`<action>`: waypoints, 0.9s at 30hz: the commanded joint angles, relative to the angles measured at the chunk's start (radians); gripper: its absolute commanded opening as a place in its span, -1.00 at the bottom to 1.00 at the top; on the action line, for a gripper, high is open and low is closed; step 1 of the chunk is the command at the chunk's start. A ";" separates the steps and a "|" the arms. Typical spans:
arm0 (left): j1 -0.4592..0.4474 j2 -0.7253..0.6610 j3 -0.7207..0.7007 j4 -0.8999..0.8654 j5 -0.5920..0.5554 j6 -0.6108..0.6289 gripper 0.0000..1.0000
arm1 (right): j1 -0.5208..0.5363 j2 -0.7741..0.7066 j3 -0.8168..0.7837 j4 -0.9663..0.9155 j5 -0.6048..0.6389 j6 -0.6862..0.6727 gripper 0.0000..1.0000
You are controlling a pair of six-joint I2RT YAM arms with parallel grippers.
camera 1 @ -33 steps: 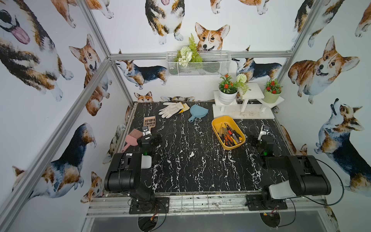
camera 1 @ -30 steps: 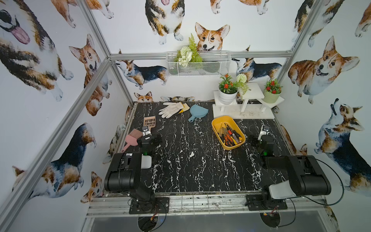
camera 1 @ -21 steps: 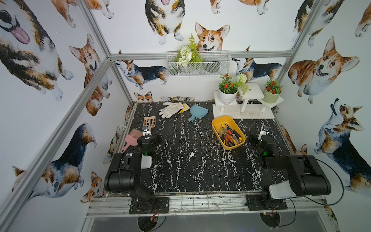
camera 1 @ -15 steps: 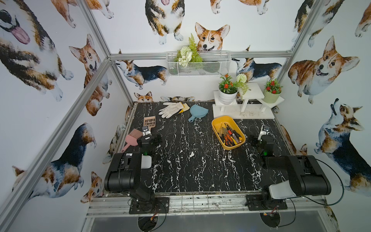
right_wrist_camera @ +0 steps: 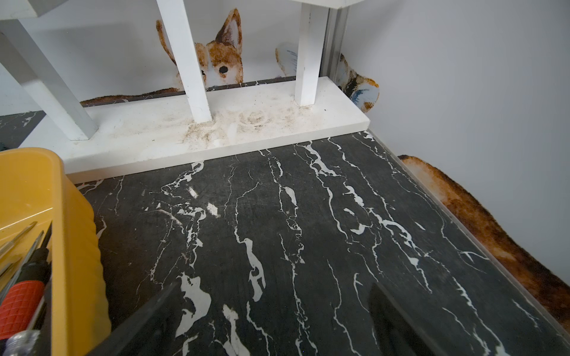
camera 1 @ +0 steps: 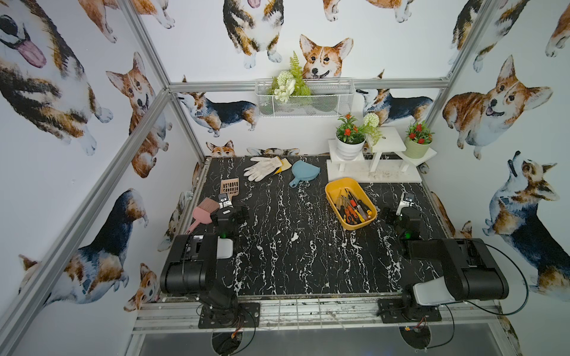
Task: Take out the screwdriver from the storage box
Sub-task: Move the storage box to the center of the board.
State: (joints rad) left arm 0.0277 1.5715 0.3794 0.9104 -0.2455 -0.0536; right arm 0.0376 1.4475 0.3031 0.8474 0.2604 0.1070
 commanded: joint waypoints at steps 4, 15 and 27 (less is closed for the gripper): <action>0.012 -0.002 0.004 0.011 0.026 -0.006 1.00 | 0.000 -0.004 0.001 0.018 0.011 0.006 0.99; 0.003 -0.162 0.085 -0.261 -0.021 -0.009 1.00 | 0.019 -0.100 0.037 -0.119 0.021 -0.007 0.99; -0.034 -0.407 0.283 -0.674 0.049 -0.073 1.00 | 0.047 -0.269 0.281 -0.621 0.027 0.022 1.00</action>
State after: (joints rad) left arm 0.0067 1.1893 0.6281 0.4042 -0.2440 -0.1066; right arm 0.0788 1.1919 0.5438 0.3805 0.3038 0.1062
